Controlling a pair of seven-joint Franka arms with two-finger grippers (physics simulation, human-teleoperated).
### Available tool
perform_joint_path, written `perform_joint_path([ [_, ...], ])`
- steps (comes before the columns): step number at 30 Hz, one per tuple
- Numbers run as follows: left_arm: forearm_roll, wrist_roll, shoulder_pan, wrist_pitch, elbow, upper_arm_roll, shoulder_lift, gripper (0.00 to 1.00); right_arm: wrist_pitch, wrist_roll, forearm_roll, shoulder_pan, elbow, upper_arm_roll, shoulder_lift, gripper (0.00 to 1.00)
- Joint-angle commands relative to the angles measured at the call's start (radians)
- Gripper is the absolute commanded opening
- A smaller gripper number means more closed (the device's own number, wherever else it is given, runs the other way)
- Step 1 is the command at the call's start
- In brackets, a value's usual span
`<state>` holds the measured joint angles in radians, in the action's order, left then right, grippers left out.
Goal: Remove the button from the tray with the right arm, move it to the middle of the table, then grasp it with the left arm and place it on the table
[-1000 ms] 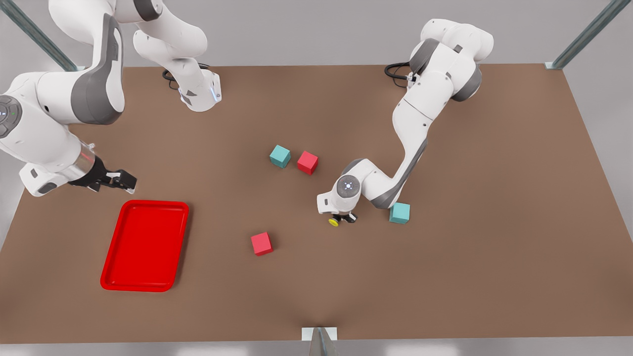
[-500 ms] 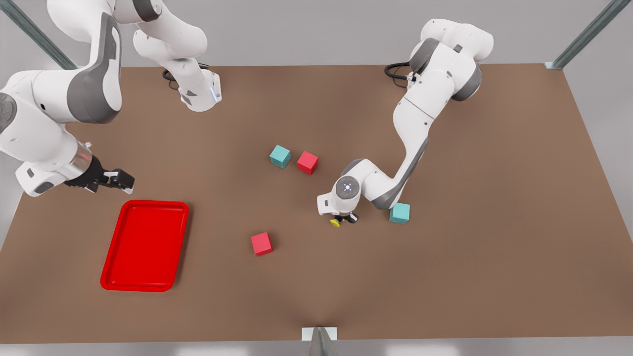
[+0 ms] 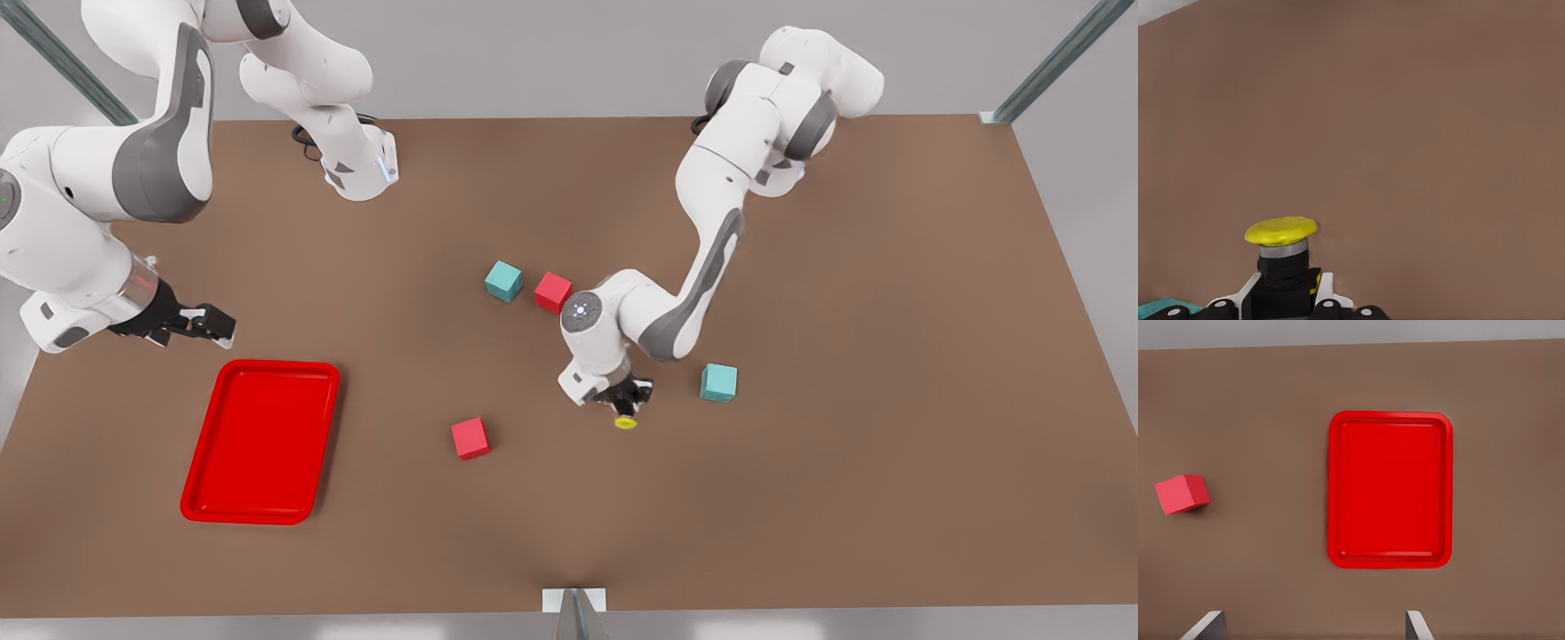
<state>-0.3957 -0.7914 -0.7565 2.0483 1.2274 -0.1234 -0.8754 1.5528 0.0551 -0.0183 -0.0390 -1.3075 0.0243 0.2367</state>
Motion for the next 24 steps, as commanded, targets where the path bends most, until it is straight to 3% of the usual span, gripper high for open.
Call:
perform_joint_path([
  [1, -0.028, -1.263, -0.112, -0.06, -0.006, -0.168, -0.001, 0.44, 0.0, -0.009, -0.005, 0.002, 0.0, 0.0, 0.0, 1.0],
  [2, -0.086, -1.337, -0.138, -0.099, -0.005, -0.214, -0.001, 0.44, 0.0, -0.011, -0.002, 0.007, 0.0, 0.005, -0.002, 1.0],
  [12, -0.6, -1.632, -0.132, -0.333, -0.002, -0.214, -0.12, 0.44, 0.0, -0.011, -0.009, 0.021, 0.0, 0.005, -0.002, 1.0],
  [24, -0.689, -1.632, -0.136, -0.166, -0.046, -0.186, -0.269, 0.44, 0.0, -0.012, 0.0, 0.036, 0.0, 0.005, -0.004, 1.0],
])
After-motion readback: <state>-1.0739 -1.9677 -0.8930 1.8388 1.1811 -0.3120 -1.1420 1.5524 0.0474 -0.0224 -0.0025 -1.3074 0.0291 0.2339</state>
